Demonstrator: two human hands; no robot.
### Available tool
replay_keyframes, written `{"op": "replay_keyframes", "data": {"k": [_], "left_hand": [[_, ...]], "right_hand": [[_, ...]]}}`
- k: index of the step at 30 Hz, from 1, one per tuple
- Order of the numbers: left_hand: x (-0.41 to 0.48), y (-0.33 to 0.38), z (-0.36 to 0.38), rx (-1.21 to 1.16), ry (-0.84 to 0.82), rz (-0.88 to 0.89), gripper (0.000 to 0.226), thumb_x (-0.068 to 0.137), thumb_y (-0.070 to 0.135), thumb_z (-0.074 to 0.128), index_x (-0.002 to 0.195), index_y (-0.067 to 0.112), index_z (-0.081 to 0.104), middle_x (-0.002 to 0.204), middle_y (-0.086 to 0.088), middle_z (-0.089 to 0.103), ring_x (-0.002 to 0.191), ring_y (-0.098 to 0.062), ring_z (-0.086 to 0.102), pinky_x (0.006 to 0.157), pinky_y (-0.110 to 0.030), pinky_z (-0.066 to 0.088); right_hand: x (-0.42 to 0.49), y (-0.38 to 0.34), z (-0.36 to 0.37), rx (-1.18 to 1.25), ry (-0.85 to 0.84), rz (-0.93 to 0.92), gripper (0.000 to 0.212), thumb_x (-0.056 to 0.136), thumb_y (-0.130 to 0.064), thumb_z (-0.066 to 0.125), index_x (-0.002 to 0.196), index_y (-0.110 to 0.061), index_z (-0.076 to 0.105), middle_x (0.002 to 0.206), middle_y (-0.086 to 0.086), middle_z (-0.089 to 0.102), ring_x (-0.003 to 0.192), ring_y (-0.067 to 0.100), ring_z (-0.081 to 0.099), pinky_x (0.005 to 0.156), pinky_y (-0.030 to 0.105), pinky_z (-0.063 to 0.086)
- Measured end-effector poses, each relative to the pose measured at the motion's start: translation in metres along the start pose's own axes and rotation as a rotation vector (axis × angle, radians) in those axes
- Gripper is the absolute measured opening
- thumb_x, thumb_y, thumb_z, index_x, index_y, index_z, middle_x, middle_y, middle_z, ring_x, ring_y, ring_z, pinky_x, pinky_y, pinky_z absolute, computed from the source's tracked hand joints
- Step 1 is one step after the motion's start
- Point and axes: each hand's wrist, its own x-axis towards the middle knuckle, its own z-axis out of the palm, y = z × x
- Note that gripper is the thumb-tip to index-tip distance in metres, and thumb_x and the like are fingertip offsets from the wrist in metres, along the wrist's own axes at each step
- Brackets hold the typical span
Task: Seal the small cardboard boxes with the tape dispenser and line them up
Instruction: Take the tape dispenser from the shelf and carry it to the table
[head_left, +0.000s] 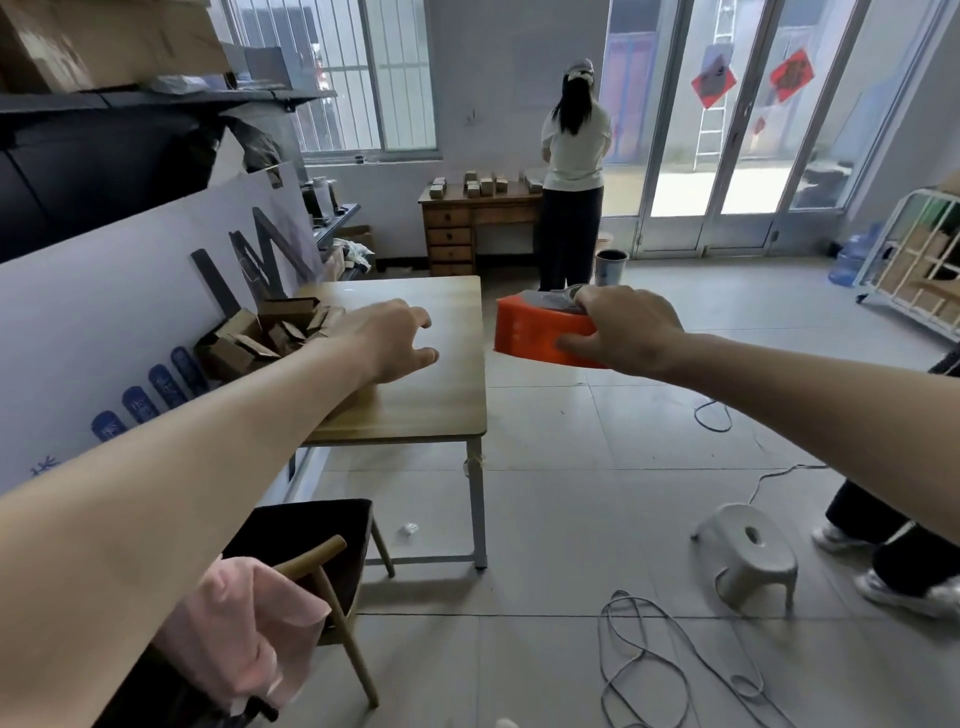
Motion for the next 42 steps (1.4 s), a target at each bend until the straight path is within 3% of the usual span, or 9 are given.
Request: {"op": "replay_keyframes", "data": {"k": [12,17,21,26,42], "left_hand": [[0.177,0.007,0.023,0.046,0.018,0.039,0.057,0.091,0.051,0.055,0.139,0.021,0.046,0.141,-0.005,0.05,0.12,-0.026,0.053,0.081,-0.035,0.049],[0.269,0.013,0.03,0.003,0.01,0.005,0.055,0.092,0.049,0.054,0.139,0.021,0.046,0.14,-0.006,0.048,0.121,-0.028,0.051,0.084,-0.038,0.046],[0.318,0.017,0.043,0.009,0.002,-0.014,0.054,0.092,0.05,0.054,0.138,0.023,0.046,0.138,-0.004,0.05,0.12,-0.026,0.052,0.075,-0.034,0.042],[0.371,0.01,0.056,0.019,-0.028,-0.041,0.055,0.091,0.052,0.054,0.137,0.023,0.047,0.138,-0.004,0.05,0.12,-0.025,0.051,0.084,-0.037,0.047],[0.59,-0.034,0.066,-0.072,0.019,-0.114,0.053,0.092,0.048,0.052,0.137,0.02,0.047,0.135,-0.006,0.051,0.12,-0.028,0.051,0.088,-0.039,0.046]], "right_hand": [[0.133,0.098,0.058,-0.024,0.016,0.014,0.058,0.089,-0.051,0.057,0.13,-0.011,0.05,0.118,0.009,0.064,0.095,0.026,0.061,0.069,0.027,0.036],[0.2,0.167,0.076,-0.076,-0.006,0.025,0.048,0.089,-0.05,0.057,0.118,-0.011,0.054,0.11,0.008,0.065,0.077,0.019,0.046,0.068,0.029,0.035],[0.243,0.207,0.092,-0.022,0.001,0.048,0.049,0.089,-0.049,0.058,0.117,-0.01,0.054,0.107,0.009,0.065,0.078,0.021,0.05,0.067,0.029,0.035],[0.296,0.238,0.119,0.031,0.0,0.051,0.052,0.088,-0.05,0.059,0.121,-0.01,0.055,0.11,0.01,0.066,0.09,0.028,0.061,0.067,0.03,0.037],[0.502,0.31,0.172,-0.078,0.051,-0.105,0.048,0.087,-0.052,0.057,0.116,-0.013,0.055,0.106,0.008,0.067,0.091,0.029,0.062,0.072,0.035,0.048]]}}
